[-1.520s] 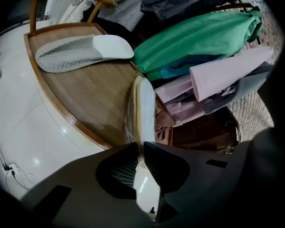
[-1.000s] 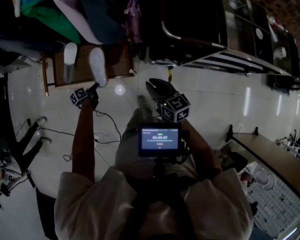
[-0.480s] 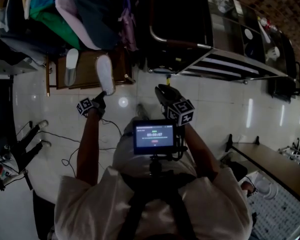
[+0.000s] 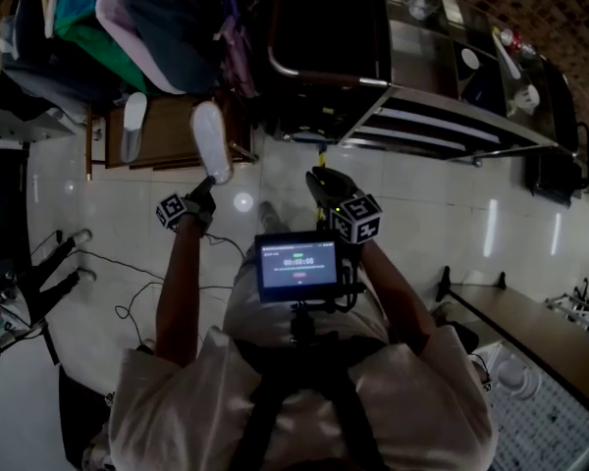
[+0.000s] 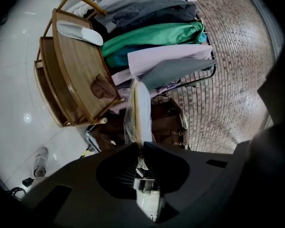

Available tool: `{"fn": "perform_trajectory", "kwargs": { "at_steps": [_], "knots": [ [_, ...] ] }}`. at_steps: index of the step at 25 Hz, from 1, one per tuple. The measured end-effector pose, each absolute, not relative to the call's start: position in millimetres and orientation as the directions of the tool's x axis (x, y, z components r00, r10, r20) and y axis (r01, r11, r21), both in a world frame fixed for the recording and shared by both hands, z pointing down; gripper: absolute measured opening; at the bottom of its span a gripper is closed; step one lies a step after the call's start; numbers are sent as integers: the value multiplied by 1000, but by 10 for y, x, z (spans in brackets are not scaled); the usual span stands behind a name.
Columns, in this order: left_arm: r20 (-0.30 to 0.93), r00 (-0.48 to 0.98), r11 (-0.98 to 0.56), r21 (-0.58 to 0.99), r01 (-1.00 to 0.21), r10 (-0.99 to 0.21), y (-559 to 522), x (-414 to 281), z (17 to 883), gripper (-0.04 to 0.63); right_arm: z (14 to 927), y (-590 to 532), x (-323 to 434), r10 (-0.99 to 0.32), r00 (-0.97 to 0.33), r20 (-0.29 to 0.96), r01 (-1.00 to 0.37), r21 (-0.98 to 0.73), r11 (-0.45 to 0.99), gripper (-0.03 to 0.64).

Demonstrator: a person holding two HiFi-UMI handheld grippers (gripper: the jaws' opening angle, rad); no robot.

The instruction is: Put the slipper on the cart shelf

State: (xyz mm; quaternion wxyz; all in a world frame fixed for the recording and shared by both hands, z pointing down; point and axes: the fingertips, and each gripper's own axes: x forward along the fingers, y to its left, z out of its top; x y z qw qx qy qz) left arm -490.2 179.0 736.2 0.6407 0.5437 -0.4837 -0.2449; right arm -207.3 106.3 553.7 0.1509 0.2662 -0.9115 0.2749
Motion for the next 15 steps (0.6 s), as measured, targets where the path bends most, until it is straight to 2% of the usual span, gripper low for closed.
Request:
{"fn": "perform_trajectory", "kwargs": {
  "at_steps": [15],
  "knots": [
    [291,491,177,948,-264,-821,1621,-3497,6704,41,5329,984,-1000,-447,-814,372,-578,-438,688,81]
  ]
}}
